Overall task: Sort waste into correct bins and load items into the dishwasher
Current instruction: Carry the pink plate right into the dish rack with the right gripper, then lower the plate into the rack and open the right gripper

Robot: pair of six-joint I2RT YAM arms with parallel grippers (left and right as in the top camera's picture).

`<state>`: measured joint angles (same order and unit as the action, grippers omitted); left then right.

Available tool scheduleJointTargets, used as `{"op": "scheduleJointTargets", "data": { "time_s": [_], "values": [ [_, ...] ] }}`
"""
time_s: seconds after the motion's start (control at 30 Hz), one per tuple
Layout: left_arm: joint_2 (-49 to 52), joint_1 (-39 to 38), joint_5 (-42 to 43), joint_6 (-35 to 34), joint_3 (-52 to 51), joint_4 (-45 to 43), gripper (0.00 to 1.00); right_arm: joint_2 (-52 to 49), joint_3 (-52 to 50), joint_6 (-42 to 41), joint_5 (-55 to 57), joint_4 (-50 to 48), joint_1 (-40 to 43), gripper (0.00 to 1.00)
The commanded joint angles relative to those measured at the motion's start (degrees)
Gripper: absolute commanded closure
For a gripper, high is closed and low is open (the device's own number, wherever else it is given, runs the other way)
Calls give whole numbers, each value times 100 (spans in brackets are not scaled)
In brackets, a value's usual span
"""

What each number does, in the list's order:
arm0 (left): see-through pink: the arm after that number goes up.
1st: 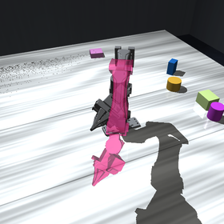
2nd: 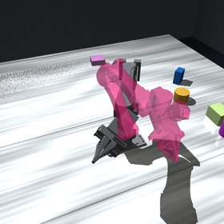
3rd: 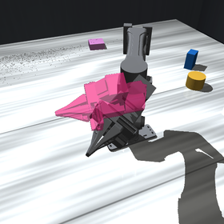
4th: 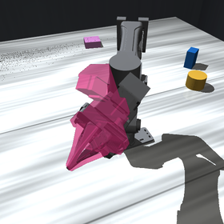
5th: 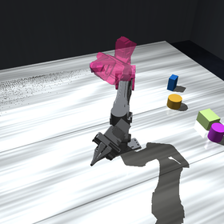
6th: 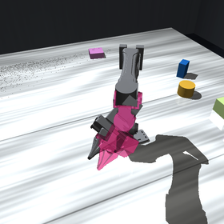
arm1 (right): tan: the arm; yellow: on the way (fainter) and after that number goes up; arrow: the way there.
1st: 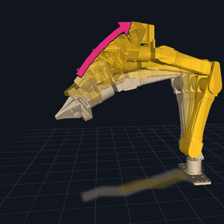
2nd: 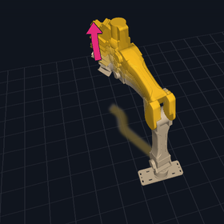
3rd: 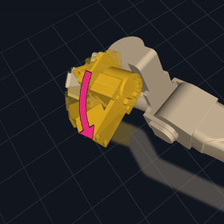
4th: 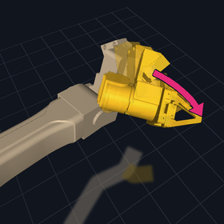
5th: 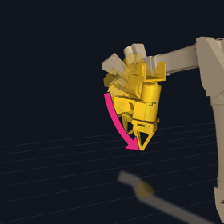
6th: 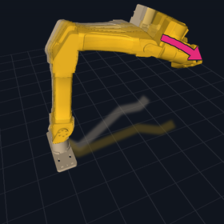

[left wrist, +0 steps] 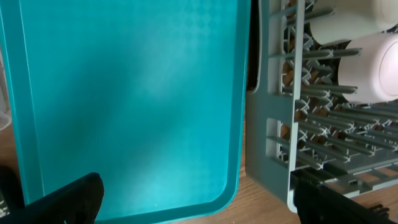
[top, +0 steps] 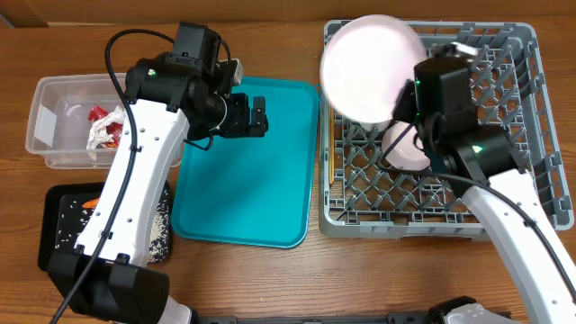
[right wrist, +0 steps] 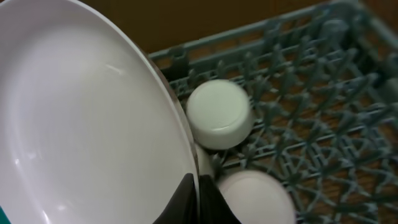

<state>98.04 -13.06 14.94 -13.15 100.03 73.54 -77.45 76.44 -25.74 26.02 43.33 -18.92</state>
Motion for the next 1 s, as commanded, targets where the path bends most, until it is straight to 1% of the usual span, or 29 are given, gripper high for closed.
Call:
{"op": "scheduleJointTargets", "data": {
  "time_s": [0.0, 0.17, 0.23, 0.33, 0.5, 0.73, 0.97],
  "values": [
    [-50, -15, -42, 44, -57, -46, 0, 81, 140, -339, 1460, 164, -304, 96],
    [11, -15, -37, -17, -57, -87, 0, 59, 70, -505, 2210, 297, -833, 96],
    [33, -13, -52, -17, -57, -107, 0, -13, 70, -734, 2538, 404, -1071, 96],
    [50, -13, -50, -17, -57, -131, 0, -267, 70, -1169, 2962, 610, -1397, 96],
    [96, -15, -52, -13, -57, -136, 0, -852, 70, -1655, 3571, 802, -1606, 96],
    [96, -13, -107, -13, -57, -133, 0, -1508, 70, -1801, 3536, 721, -1672, 96],
    [96, -15, -308, -15, -57, -120, 0, -1665, 70, -1805, 2765, 691, -1670, 96]
  ]
}}
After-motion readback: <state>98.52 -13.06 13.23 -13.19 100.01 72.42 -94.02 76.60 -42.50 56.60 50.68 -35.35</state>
